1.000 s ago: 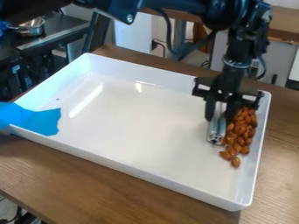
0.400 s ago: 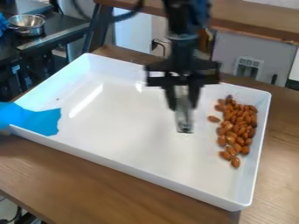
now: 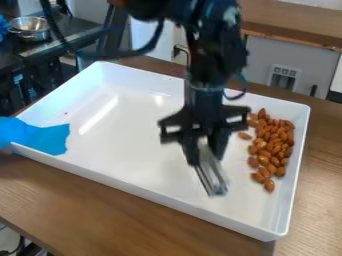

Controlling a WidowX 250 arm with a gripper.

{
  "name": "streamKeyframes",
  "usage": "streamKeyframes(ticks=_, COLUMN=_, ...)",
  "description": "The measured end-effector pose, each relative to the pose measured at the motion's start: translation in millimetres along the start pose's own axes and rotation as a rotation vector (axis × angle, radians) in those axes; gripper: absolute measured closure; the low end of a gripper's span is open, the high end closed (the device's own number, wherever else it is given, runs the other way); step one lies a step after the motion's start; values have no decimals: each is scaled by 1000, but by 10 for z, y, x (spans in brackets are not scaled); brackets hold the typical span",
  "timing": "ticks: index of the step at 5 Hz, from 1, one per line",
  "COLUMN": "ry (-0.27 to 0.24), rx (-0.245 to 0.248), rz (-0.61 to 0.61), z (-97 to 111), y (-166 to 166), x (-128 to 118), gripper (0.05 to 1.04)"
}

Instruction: Sweep into pile

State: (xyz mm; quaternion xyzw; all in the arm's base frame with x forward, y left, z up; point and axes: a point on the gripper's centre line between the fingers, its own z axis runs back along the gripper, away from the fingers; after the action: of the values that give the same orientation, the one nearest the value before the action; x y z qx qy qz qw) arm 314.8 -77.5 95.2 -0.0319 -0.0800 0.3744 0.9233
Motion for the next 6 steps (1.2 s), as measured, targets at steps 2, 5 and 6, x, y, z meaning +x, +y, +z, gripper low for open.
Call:
streamKeyframes(ticks=2, ry=-15, rx=-74, rz=371, z=-249, y=-141, x=-5, gripper=705)
streamKeyframes(ticks=5, ry=-68, rx=-109, rz=486, z=-350, y=-247, x=89, gripper=705)
streamKeyframes(ticks=6, ry=-74, rx=-128, rz=503, z=-345, y=-338, x=143, gripper=705)
